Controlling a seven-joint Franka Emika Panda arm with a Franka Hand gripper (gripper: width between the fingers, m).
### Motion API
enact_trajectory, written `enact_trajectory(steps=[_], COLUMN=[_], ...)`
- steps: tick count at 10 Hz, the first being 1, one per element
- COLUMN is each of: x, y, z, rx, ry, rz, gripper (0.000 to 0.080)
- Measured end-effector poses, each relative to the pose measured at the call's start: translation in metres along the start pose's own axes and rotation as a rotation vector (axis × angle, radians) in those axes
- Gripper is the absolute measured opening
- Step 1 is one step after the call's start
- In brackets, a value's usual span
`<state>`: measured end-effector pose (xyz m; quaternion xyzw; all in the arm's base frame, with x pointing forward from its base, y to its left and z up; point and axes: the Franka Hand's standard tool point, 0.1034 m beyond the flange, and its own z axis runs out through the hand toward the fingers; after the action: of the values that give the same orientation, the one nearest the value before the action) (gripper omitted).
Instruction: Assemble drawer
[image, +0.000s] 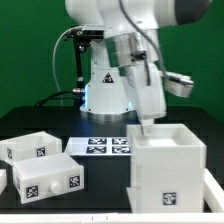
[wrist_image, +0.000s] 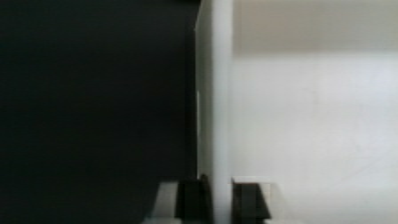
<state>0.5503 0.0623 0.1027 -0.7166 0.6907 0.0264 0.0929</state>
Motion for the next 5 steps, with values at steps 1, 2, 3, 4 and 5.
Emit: enact_trajectory(steps=[1,2,3,4,5], x=[-0.0099,-0.0149,-0.0137,-0.0139,-0.0142], y=[-0.0028,-0.0039,-0.0041,-0.0041,-0.0038], z=[0.0022,0.0029,0.0034,0.0035,0.0037], rx=[-0.01,-0.023,-0.028,-0.028,-0.029], ry=[-0.007,-0.011,-0.011,-0.011,-0.01], rz=[0.005,0.021,0.034,0.034,0.033], gripper=[0.0034,0.0034,0.0035,0.0035,0.0035])
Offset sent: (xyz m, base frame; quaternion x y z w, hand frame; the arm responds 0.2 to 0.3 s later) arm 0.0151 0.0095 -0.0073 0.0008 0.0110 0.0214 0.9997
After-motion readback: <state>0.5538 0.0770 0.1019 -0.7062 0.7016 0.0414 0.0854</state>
